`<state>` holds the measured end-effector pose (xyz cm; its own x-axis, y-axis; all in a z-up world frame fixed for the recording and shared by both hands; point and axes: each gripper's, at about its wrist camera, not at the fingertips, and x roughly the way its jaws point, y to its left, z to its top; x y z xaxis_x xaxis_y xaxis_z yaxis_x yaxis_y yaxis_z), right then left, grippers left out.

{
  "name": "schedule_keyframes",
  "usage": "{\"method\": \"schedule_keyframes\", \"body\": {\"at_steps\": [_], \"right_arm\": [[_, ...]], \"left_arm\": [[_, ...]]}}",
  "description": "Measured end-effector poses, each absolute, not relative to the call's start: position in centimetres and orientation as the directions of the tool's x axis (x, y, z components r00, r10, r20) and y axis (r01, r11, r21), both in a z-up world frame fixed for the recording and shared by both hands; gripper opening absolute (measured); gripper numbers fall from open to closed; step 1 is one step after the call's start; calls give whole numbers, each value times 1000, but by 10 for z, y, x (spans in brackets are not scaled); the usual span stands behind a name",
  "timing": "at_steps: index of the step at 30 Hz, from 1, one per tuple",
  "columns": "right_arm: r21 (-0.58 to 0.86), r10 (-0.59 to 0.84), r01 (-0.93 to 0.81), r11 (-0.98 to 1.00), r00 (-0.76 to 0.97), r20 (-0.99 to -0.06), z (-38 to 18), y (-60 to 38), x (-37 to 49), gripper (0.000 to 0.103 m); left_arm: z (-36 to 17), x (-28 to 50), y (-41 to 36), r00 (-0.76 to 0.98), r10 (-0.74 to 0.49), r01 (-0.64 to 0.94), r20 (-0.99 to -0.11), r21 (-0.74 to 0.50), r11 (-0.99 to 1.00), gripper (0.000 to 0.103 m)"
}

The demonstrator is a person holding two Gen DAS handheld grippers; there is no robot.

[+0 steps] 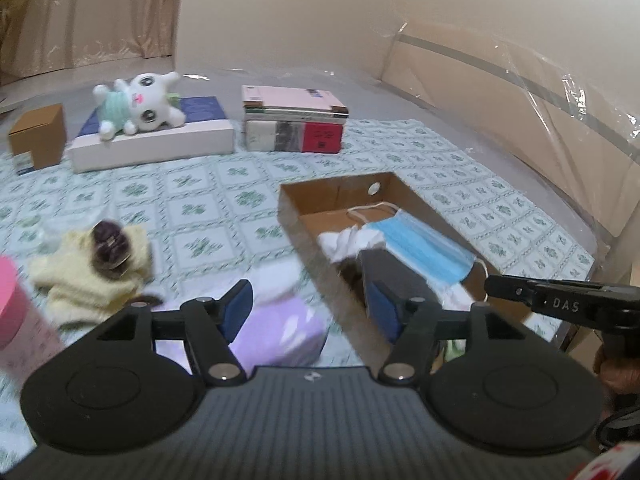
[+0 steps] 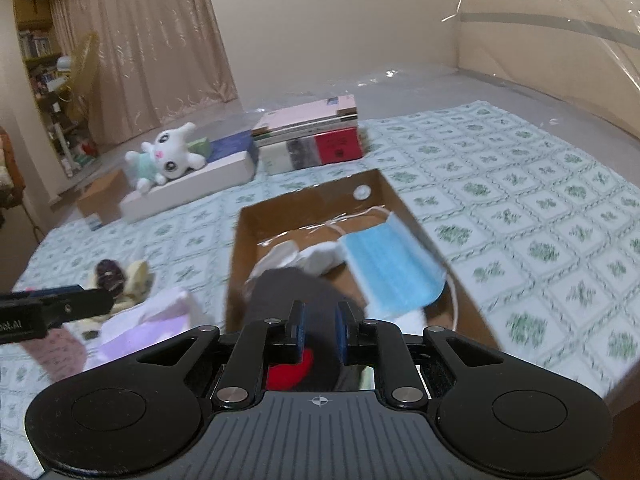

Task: Organize soft objects
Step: 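Raise both open tools away from the tray over the table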

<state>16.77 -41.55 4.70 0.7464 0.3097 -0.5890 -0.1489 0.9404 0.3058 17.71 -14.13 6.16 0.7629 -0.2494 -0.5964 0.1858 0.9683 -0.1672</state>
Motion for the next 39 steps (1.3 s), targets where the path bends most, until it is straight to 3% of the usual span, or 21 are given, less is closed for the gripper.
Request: {"method": "schedule_keyframes", "body": {"at_steps": [4, 8, 9, 26, 39], "right_arm": [[323, 326, -155, 934, 745, -582, 49, -398, 141, 20], [313, 340, -184, 932, 742, -577, 51, -373, 118, 57], [312, 347, -193, 930, 742, -574, 51, -367, 113, 61], [329, 436, -292, 898, 686, -582, 57, -290, 70, 63], [327, 456, -320, 889, 669, -586, 57, -267, 64, 64]], "left_arm": [[60, 144, -126, 769, -228, 159, -597, -167, 973, 63], [61, 115, -107, 781, -201, 133, -592, -158, 978, 66], [62, 109, -102, 784, -193, 126, -590, -153, 980, 66], [66, 43, -17, 855, -38, 23, -517, -35, 999, 67], [68, 28, 19, 855, -10, -27, -519, -65, 998, 68]]}}
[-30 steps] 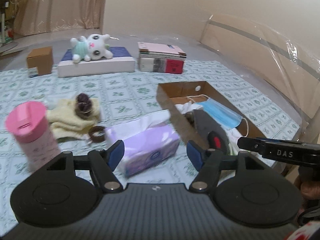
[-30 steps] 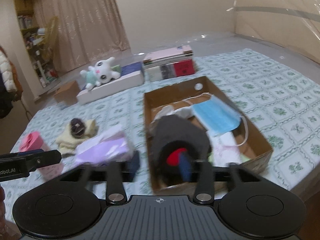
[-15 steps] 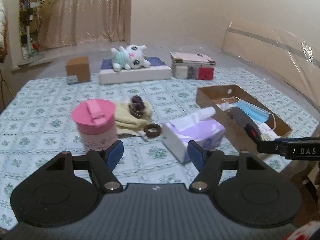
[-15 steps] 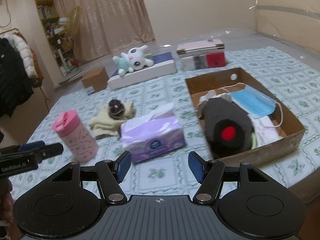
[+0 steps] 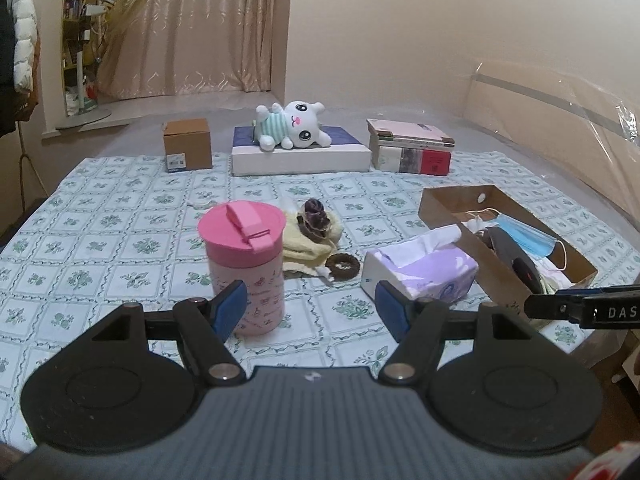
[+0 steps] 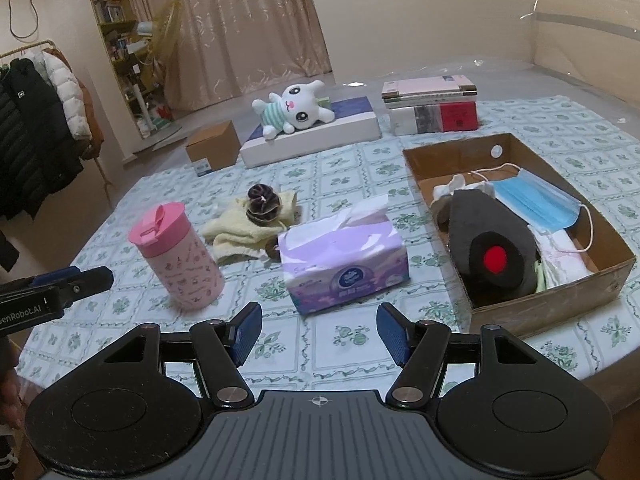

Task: Organize soft objects
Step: 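Raise both open tools away from the tray over the table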

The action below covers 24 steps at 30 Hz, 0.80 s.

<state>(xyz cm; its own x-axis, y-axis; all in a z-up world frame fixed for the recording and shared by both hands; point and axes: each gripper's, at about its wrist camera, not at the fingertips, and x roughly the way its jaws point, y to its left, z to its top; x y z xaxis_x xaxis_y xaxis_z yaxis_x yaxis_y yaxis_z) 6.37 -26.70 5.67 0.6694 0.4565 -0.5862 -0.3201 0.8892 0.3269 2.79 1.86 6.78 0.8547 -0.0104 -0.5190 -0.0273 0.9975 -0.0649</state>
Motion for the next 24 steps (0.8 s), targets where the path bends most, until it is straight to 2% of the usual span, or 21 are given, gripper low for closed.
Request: {"method": "schedule_keyframes", "body": {"at_steps": [24], "right_arm": [[328, 478, -347, 879, 632, -610, 47, -242, 75, 64]], "left_arm": [[50, 33, 35, 821, -17, -50, -571, -101, 994, 68]]}}
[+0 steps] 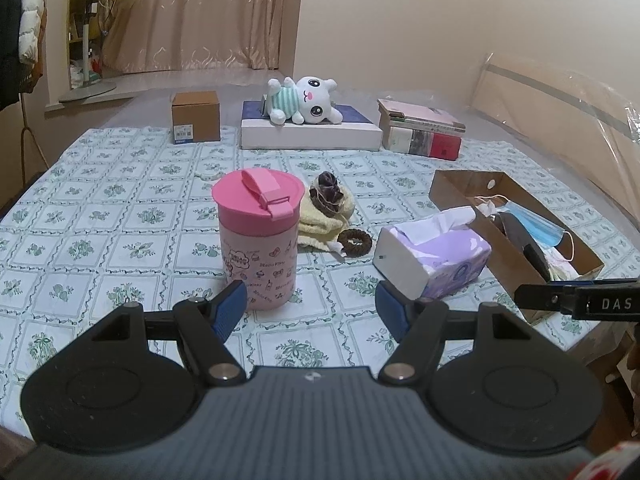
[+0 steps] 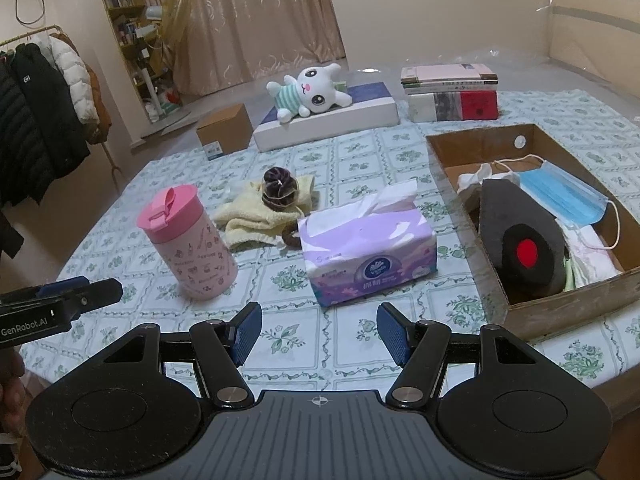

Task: Organize soft objects
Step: 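Raise both open tools away from the tray over the table, then move the right tool toward the yellow cloth while the left tool nears the pink cup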

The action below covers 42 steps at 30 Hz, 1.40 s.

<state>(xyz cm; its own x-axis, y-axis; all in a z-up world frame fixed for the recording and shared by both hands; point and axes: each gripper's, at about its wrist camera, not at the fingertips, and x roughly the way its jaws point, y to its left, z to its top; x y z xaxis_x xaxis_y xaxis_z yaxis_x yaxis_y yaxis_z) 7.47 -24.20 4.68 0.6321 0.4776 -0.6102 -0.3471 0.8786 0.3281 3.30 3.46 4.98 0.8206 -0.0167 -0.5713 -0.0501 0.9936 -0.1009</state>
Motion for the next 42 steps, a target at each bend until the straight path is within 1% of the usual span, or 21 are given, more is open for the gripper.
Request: {"method": "schedule_keyframes", "body": {"at_steps": [17, 27, 36, 42], "right_arm": [[317, 483, -365, 875, 631, -607, 50, -231, 78, 64], [300, 498, -400, 866, 639, -585, 59, -222, 86, 64], [291, 520, -437, 851, 621, -587, 60, -208, 94, 64], [285, 529, -455, 843, 611, -589, 59, -206, 101, 64]], "left_arm": [[45, 31, 42, 819, -19, -57, -574, -114, 992, 68], [54, 28, 56, 826, -19, -50, -563, -107, 993, 68], [62, 32, 73, 827, 4, -69, -562, -95, 993, 68], [70, 40, 83, 832, -10, -55, -555, -100, 994, 68]]}}
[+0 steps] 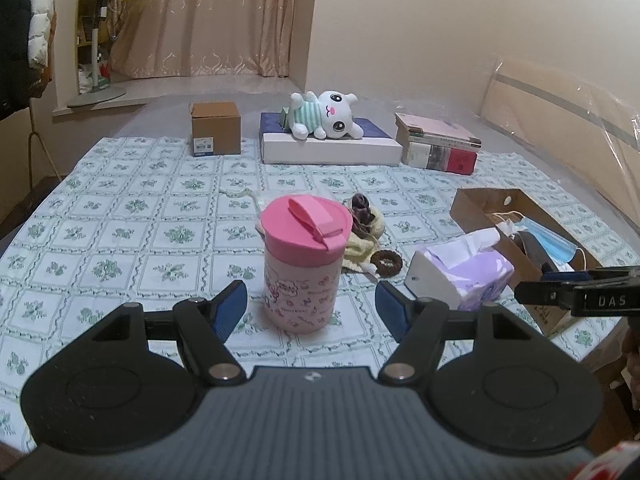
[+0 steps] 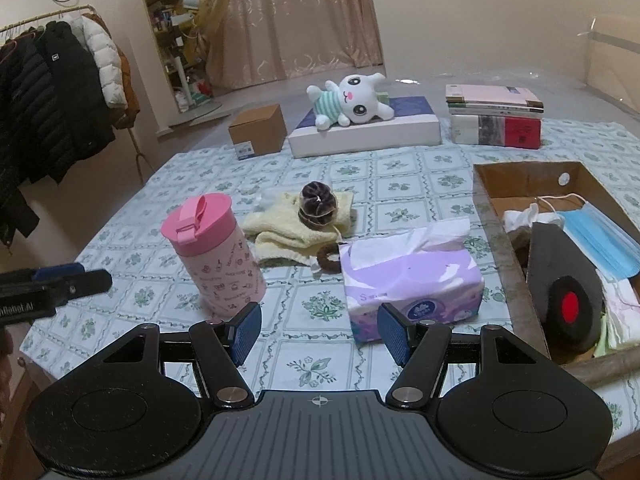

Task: Organize soft objects
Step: 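Move the right tool toward the yellow cloth while the left tool nears the pink cup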

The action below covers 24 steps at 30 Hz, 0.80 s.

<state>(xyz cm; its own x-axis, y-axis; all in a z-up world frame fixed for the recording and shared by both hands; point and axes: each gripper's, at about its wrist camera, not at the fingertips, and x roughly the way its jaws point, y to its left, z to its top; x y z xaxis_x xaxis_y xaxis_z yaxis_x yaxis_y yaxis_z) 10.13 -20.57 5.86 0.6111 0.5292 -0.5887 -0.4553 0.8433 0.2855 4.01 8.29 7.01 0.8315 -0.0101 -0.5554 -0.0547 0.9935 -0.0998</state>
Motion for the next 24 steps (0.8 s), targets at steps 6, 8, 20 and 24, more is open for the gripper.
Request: {"method": "schedule_keyframes", "body": {"at_steps": [6, 8, 20, 24], "right_arm": [[259, 526, -475, 841, 608, -594, 58, -204, 118, 65], [245, 522, -481, 842, 609, -597, 58, -203, 128, 65], [161, 551, -591, 790, 571, -608, 47, -169, 218, 65], [119, 576, -660, 741, 534, -619, 41, -144, 253, 65]], "left_arm": [[82, 57, 103, 834, -39, -20, -550, -101, 995, 68], [86, 65, 115, 833, -33, -16, -552, -84, 996, 68], [74, 150, 206, 790, -15, -14, -613, -42, 999, 69], [65, 186, 225, 772, -31, 19, -634, -26, 999, 71]]}}
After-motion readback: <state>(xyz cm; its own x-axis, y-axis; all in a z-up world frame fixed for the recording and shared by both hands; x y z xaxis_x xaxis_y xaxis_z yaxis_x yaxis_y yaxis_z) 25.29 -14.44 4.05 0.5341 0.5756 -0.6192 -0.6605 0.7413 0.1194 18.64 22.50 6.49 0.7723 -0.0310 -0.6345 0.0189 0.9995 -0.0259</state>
